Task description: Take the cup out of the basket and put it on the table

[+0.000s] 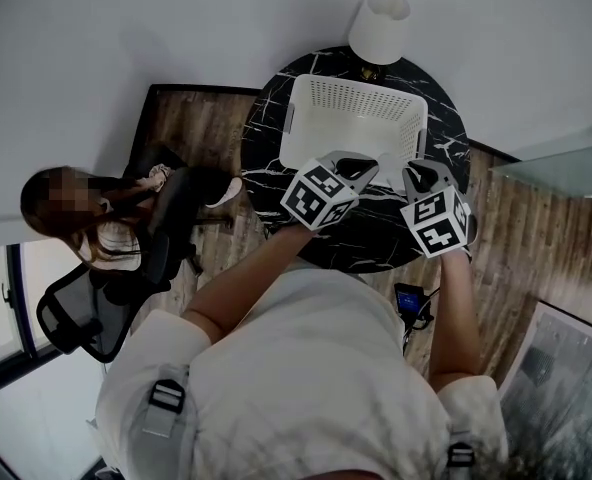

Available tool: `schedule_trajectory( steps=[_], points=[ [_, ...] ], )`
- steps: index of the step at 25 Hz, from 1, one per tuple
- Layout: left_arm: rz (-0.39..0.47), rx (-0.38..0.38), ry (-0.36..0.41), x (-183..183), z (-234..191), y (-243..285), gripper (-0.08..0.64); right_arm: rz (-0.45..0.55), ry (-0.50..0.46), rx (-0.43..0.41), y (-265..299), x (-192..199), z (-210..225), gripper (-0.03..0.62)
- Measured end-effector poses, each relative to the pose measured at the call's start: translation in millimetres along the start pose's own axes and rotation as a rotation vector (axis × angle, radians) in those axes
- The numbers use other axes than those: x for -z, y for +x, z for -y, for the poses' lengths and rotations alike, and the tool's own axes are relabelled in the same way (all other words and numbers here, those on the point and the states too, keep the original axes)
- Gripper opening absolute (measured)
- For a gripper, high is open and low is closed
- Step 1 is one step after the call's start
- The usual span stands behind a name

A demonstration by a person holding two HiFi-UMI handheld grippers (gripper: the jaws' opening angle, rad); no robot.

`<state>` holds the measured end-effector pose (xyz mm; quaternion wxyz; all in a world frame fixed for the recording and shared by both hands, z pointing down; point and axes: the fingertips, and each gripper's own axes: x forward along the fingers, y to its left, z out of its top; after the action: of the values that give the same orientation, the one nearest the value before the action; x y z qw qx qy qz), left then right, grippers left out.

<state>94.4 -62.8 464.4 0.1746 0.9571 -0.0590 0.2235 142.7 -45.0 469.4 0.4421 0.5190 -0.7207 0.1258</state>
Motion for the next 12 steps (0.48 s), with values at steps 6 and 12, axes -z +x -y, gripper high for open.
schedule_trajectory(
  steps=[6,12],
  points=[
    [-0.009,0.042,0.021,-6,18,15,0.005,-0.012,0.029,0.034,-14,17,11,0.026],
    [-0.021,0.089,0.044,-9,35,32,0.005,-0.030,0.058,0.070,-28,34,22,0.026]
  ],
)
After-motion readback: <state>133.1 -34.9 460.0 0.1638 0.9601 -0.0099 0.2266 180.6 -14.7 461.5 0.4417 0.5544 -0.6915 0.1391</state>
